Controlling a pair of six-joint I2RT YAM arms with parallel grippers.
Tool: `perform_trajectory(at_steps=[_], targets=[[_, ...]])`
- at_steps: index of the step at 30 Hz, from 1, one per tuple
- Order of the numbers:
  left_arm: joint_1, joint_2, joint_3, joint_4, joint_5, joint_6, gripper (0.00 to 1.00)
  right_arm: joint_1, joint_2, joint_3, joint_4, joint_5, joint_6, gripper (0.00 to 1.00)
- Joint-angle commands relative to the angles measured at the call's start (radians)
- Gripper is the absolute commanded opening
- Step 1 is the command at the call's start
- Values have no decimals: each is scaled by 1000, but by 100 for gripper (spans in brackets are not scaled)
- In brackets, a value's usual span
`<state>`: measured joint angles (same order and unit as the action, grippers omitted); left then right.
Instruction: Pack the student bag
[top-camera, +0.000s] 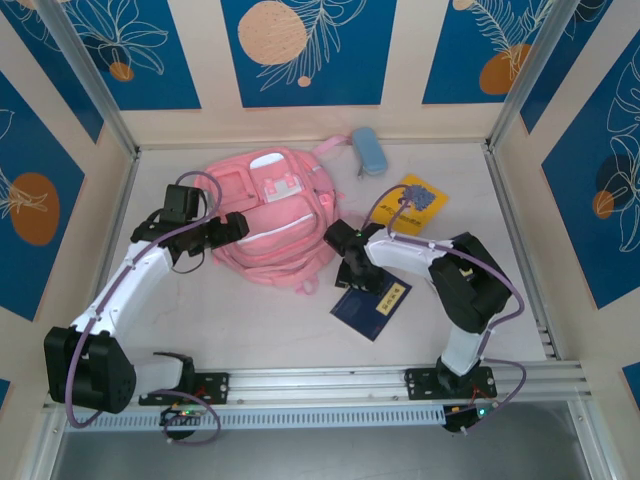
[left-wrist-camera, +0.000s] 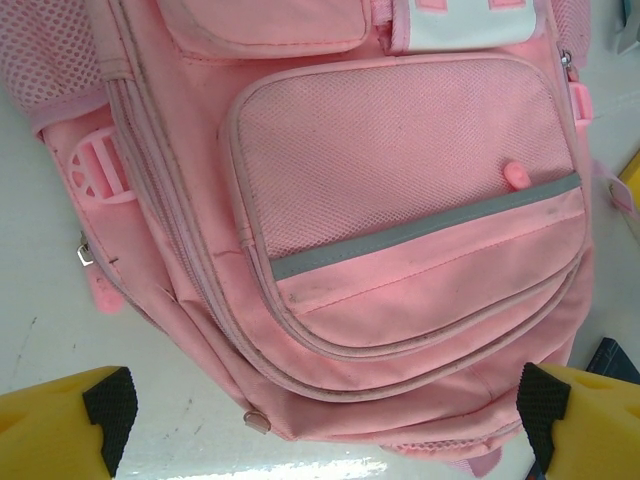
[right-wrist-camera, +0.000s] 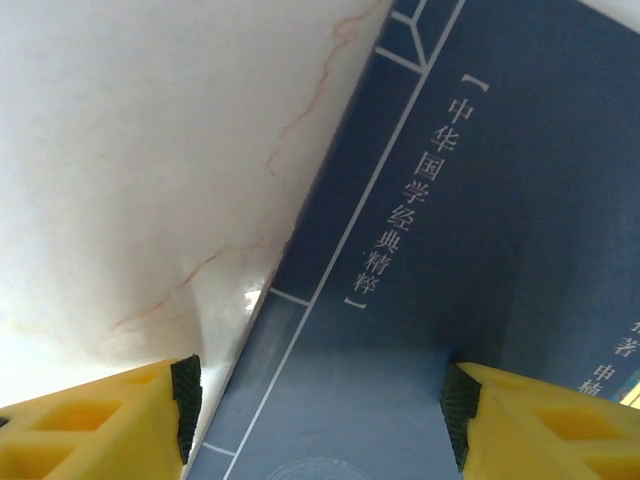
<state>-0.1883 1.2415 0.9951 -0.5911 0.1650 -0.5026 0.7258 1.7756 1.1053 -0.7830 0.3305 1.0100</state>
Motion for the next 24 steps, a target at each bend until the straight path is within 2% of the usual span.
perform_trajectory(at_steps=[1, 6, 13, 18, 24], targets=[[-16, -6, -10, -6, 19, 8, 99, 11, 62, 22, 9, -16, -10, 67], [-26, -4, -19, -9, 18, 12, 98, 27, 124, -15, 84, -151, -219, 57], [-39, 2, -26, -13, 13, 24, 99, 84, 126, -90, 99, -201, -427, 47], [-70, 6, -15, -9, 27, 28, 99, 56, -26, -83, 89, -186, -414, 48], [-185, 38, 25, 6, 43, 8, 99, -36, -267, -128, 20, -103, -275, 60]])
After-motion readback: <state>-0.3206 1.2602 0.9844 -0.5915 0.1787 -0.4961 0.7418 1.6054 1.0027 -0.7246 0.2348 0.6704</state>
